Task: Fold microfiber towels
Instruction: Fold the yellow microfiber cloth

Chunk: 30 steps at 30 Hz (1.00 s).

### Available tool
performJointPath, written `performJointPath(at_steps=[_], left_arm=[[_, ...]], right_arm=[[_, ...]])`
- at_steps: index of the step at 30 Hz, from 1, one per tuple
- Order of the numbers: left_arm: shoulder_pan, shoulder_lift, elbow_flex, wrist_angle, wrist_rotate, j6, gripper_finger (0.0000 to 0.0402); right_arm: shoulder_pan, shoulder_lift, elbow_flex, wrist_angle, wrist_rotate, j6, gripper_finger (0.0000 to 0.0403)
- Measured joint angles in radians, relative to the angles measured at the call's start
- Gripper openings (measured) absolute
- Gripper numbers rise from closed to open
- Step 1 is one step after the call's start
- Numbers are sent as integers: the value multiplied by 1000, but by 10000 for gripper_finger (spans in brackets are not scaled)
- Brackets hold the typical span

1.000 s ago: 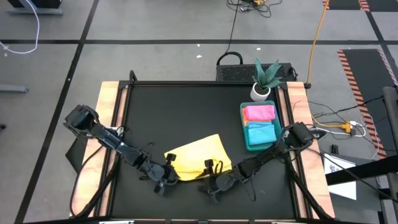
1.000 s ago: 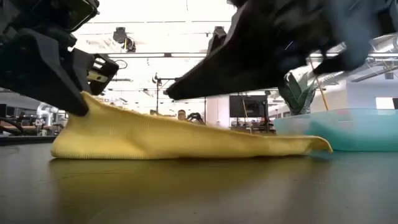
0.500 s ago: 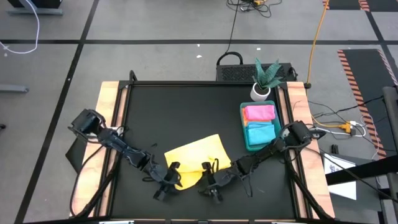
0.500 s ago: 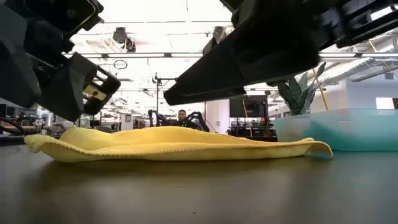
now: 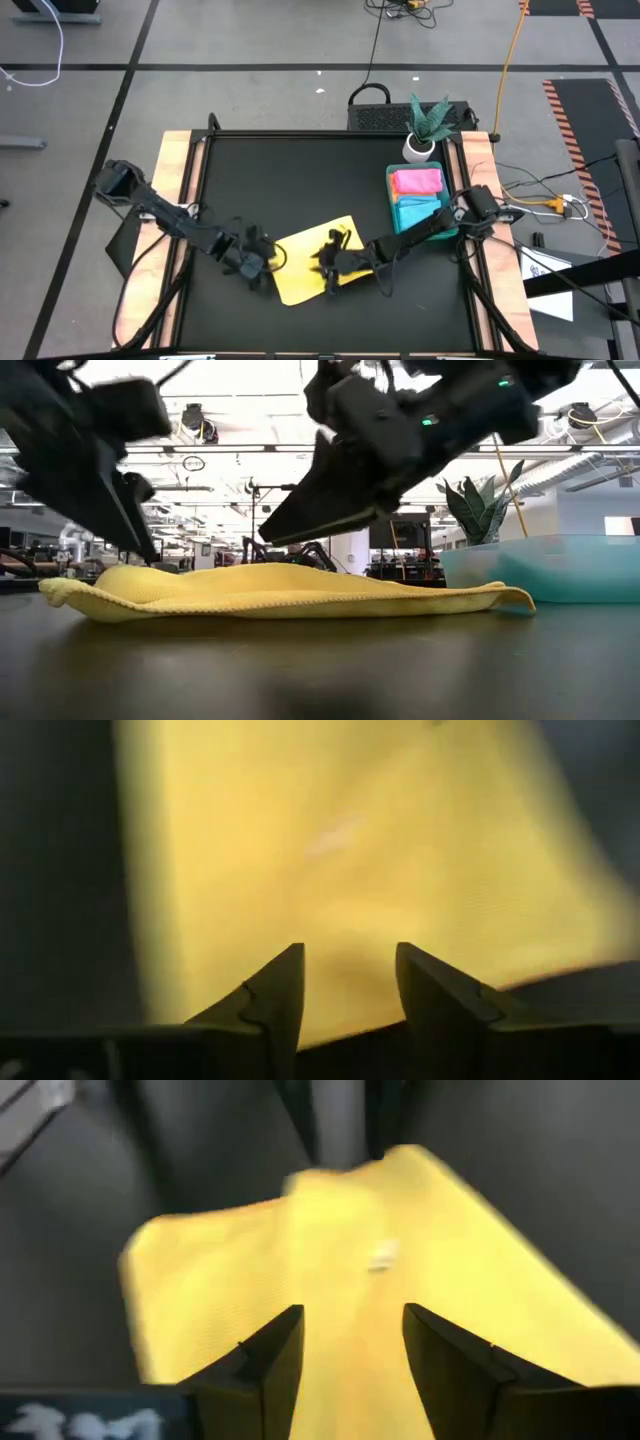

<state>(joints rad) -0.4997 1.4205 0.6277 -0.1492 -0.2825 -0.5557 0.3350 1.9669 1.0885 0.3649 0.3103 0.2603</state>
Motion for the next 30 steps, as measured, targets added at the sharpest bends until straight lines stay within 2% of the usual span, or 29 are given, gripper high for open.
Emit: performJointPath(at_steps=[2, 4, 9, 12, 17, 20, 23, 28, 30], left_arm=[[19, -3, -1, -124, -66, -46, 145], [40, 2, -23, -169, -86, -66, 131], [114, 58, -125, 64, -95, -17, 95], [164, 84, -161, 195, -145, 83, 79], [284, 85, -161, 299, -308, 373, 55], [352, 76, -138, 316, -347, 503, 43], [379, 76, -107, 312, -334, 527, 33], [371, 76, -85, 307, -236, 527, 21], [368, 76, -85, 299, -235, 503, 15]], right_arm=[[-40, -12, 0, -50, 1, 46, 140], [-78, -16, 0, -119, 3, 88, 114], [-137, -16, -1, -297, 1, 164, 38], [-151, -18, -25, -305, 34, 179, 6], [-176, -20, -74, -313, 189, 332, 11], [-178, -21, -101, -316, 269, 382, 7], [-163, -35, -112, -316, 273, 374, 2], [-116, -81, -115, -295, 258, 315, 3], [-100, -95, -114, -266, 258, 299, 3]])
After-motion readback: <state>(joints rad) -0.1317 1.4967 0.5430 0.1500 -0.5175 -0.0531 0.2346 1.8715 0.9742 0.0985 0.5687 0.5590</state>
